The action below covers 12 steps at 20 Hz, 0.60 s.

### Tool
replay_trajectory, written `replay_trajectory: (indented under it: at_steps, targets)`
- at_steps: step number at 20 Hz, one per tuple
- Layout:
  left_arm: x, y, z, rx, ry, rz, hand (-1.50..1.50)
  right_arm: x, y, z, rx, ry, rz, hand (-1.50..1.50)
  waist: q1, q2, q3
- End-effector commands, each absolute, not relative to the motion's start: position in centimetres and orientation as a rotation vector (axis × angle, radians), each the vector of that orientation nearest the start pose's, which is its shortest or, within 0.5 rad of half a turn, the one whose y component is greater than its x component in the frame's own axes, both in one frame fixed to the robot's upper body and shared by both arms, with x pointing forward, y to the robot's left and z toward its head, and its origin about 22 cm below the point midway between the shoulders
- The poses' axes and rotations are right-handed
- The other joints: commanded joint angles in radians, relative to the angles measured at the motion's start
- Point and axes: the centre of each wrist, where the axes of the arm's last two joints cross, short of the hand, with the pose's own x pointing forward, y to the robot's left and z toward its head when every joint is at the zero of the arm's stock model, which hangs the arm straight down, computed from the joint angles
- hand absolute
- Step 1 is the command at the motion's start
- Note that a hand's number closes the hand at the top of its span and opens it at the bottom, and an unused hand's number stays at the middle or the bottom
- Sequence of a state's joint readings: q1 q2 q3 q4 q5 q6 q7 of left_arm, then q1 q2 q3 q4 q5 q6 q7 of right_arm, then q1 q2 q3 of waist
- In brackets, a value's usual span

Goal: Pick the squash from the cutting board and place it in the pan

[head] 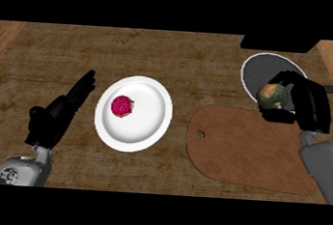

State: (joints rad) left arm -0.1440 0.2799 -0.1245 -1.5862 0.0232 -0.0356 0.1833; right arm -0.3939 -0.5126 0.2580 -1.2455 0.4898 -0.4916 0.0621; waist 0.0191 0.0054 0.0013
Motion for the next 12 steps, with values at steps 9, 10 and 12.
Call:
replay_trajectory:
  at_steps: [9, 10, 12]
  targets:
    - [26.6, 23.2, 5.7, 0.065, -1.490, -0.366, 0.00, 39.8, -32.7, 2.8, -1.063, -1.667, 0.595, 1.50, 0.016, 0.005, 0.001]
    - [26.6, 22.5, 5.0, 0.057, -1.505, -0.376, 0.00, 40.1, -33.2, 3.1, -1.067, -1.675, 0.586, 1.50, 0.016, 0.006, 0.001]
    - [28.9, 23.3, 6.6, 0.058, -1.515, -0.357, 0.00, 40.2, -33.9, 3.0, -1.091, -1.681, 0.602, 1.50, 0.014, 0.010, 0.001]
